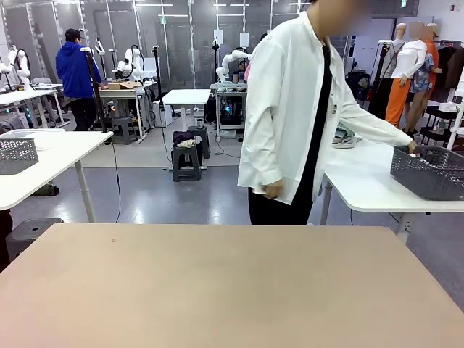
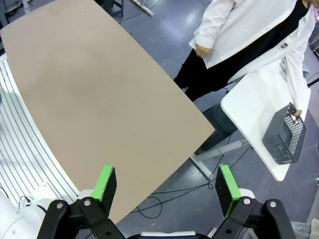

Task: Fold the towels and place them in the basket.
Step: When a person lays out a Towel with hook on the table, fold it in half twice.

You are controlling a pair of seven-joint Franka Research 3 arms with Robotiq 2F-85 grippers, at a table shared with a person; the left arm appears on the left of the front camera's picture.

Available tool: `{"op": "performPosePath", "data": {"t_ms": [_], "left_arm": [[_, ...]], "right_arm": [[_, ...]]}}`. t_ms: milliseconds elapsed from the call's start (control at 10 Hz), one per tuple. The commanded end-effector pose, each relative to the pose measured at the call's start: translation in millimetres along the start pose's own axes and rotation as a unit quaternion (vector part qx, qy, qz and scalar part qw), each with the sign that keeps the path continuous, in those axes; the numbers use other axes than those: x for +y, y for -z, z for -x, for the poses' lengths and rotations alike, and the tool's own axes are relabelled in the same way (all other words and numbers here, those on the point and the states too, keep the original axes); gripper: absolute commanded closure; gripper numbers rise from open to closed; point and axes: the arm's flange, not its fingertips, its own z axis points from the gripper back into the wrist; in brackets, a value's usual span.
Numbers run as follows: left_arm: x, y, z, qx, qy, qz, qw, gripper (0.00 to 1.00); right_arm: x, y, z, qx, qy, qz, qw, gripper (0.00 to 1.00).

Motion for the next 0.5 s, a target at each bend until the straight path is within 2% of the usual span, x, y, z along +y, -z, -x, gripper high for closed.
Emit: {"op": "performPosePath", "data": {"t_ms": [0, 400], "left_arm": [[-1.6, -0.3, -1.6, -0.003, 0.003, 0.002, 1.000, 0.00], [-1.6, -0.3, -1.6, -0.003, 0.003, 0.002, 1.000, 0.00]], "right_arm": [[-0.5, 1.4, 0.2, -0.002, 0.001, 0.001, 1.000, 0.00], [-0.5, 1.4, 0.2, -0.002, 0.001, 0.001, 1.000, 0.00]]}}
